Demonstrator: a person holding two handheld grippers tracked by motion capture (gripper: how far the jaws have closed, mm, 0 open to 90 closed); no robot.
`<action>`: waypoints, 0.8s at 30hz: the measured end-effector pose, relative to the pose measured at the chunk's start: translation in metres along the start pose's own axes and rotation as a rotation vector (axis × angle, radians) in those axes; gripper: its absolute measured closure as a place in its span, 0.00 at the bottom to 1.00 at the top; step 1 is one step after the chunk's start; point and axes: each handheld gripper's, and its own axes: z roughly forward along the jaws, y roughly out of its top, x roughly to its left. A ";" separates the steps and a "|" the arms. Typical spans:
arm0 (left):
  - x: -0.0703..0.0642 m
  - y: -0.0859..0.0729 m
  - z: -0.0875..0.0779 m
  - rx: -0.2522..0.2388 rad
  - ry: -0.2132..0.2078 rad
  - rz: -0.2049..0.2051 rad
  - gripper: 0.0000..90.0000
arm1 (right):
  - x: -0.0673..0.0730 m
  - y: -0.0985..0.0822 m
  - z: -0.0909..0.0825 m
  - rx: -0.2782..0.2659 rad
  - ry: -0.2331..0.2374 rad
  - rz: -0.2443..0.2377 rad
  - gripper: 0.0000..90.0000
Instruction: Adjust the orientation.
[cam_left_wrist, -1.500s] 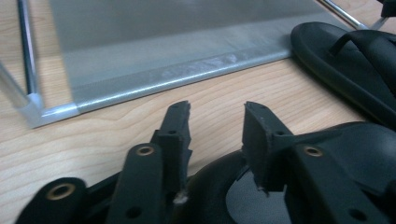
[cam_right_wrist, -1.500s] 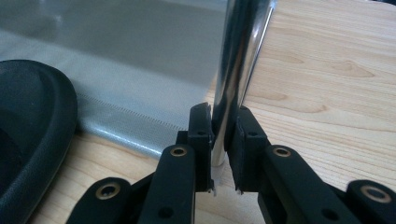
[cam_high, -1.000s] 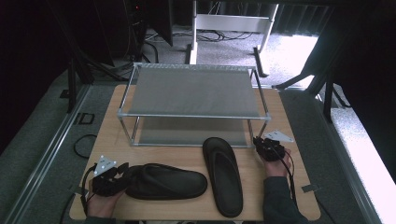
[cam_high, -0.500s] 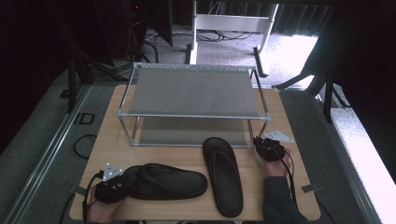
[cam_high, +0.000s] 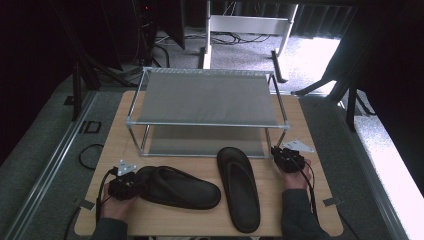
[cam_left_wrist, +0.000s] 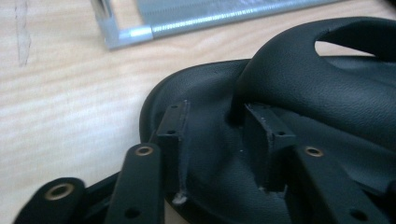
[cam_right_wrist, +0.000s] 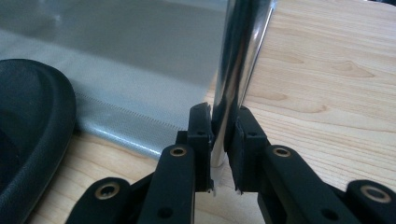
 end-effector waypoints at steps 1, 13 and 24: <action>0.000 0.004 0.002 0.000 0.001 0.004 0.74 | 0.000 0.000 0.000 0.000 -0.003 -0.006 0.89; 0.009 0.031 0.016 -0.049 -0.034 -0.047 0.89 | 0.000 0.000 0.000 -0.001 0.001 -0.001 0.89; -0.012 0.020 -0.015 -0.090 -0.004 -0.111 0.53 | 0.000 0.000 0.000 -0.001 -0.004 -0.003 0.89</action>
